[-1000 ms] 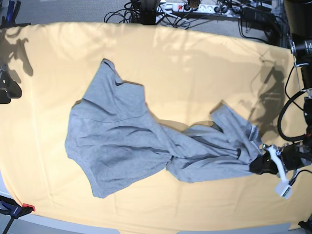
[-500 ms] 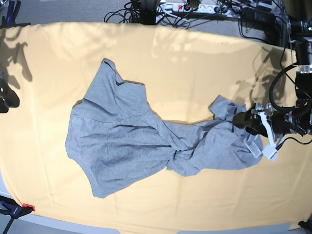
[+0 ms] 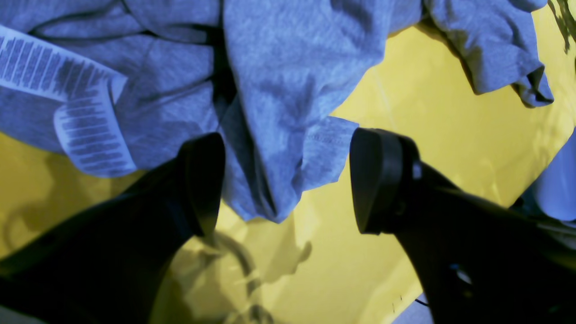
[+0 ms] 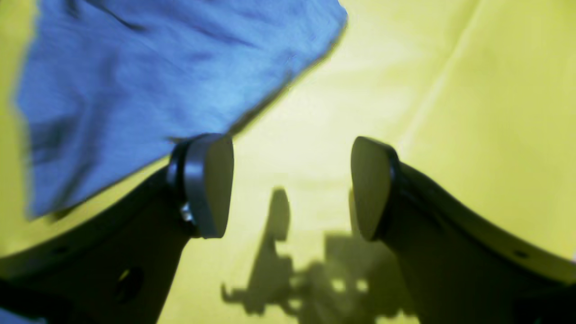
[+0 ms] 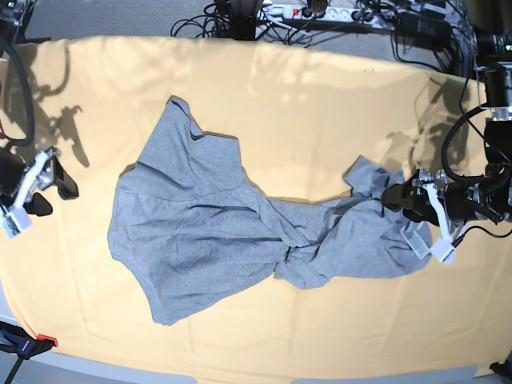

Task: Layout the t-shirt on the table in an organized manner, then fold the t-shirt properly
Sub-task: 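Lower the right gripper and grasp the shirt edge opposite the left gripper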

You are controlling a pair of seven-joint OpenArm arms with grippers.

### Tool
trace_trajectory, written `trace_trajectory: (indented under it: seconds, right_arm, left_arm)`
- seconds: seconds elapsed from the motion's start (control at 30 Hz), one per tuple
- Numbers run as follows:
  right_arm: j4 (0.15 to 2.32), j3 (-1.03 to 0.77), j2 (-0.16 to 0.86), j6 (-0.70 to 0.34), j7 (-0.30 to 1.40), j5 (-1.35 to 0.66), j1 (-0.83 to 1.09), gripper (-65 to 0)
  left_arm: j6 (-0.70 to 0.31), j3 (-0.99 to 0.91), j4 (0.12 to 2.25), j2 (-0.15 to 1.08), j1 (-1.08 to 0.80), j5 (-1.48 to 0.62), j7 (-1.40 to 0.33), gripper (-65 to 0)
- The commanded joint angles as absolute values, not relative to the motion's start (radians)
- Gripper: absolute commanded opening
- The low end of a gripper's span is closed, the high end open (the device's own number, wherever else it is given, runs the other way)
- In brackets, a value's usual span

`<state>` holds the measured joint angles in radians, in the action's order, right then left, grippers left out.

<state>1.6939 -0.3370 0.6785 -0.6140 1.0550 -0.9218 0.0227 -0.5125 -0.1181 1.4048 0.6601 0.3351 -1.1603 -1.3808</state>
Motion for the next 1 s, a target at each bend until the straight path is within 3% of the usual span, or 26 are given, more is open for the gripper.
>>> trace_trajectory:
  seconds: [0.0, 0.2, 0.6, 0.9, 0.97]
  right_arm:
    - [1.688, -0.336, 0.690, -0.596, 1.032, -0.907, 0.000, -22.5]
    - [1.522, -0.321, 0.605, -0.573, 1.021, -0.947, -0.058, -22.5]
    - [1.087, -0.321, 0.483, -0.671, 1.184, -1.208, -0.247, -22.6]
    - [1.039, -0.321, 0.429, -0.694, 1.199, -1.205, -0.266, -23.5]
    - [1.039, -0.321, 0.415, -0.696, 1.199, -1.203, -0.266, -28.4]
  left_arm:
    - [-0.516, -0.128, 1.418, 0.680, 0.360, -1.171, -1.365, -20.4]
    - [-0.516, -0.128, 1.418, 0.679, 0.360, -1.164, -1.355, -20.4]
    - [-0.516, -0.128, 1.418, 0.679, 0.360, -1.158, -1.345, -20.4]
    - [-0.516, -0.128, 1.418, 0.679, 0.360, -1.157, -1.339, -20.4]
    - [-0.516, -0.128, 1.418, 0.679, 0.361, -1.157, -1.334, -20.4]
